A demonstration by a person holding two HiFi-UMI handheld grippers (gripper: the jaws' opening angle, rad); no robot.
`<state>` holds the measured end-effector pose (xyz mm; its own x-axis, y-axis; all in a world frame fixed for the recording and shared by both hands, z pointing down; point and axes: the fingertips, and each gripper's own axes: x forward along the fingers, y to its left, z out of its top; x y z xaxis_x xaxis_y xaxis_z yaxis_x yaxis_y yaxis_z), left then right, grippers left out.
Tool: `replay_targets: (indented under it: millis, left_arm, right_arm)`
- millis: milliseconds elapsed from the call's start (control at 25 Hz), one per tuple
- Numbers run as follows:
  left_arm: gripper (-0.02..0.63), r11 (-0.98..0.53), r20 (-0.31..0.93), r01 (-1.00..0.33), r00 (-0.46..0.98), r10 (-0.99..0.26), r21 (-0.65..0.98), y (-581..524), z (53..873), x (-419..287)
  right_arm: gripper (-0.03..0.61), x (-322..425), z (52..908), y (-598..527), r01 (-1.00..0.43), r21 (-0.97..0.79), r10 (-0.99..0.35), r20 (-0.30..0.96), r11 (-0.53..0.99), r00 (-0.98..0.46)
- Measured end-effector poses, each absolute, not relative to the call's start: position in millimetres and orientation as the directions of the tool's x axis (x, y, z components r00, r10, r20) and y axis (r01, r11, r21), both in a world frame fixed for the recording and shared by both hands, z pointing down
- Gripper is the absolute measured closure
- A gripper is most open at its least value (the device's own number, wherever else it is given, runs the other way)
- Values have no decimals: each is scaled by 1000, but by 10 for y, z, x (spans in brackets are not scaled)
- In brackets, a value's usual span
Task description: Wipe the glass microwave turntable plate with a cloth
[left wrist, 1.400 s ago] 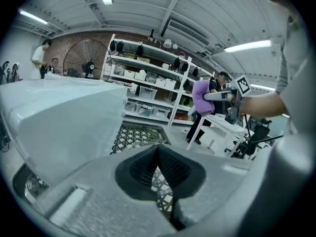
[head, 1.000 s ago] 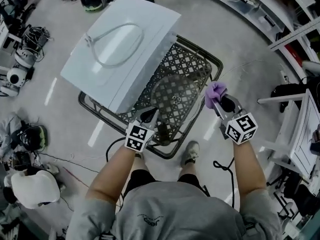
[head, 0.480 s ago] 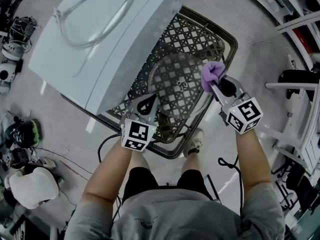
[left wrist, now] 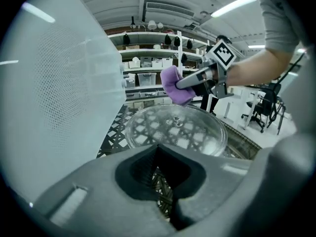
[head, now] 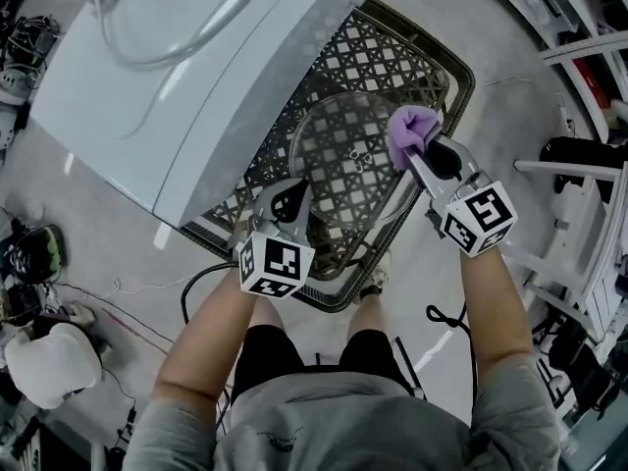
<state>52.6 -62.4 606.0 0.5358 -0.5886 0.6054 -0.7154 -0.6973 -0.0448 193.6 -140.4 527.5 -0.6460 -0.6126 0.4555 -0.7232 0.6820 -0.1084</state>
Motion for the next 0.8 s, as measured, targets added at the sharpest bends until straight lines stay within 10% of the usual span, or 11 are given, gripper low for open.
replay_targets:
  millis: [440,800]
  left_arm:
    - [612,-688,663,-718,462,-589,-111,-611,6152,559]
    - [612,-679,657,-722,450,-604,-130,-612,6154,551]
  right_arm:
    - [486,1736,5275,-1546,-666,2,-567,528,746,-633]
    - [488,1003,5549,-1771,-298,358,-465,668,885,-580]
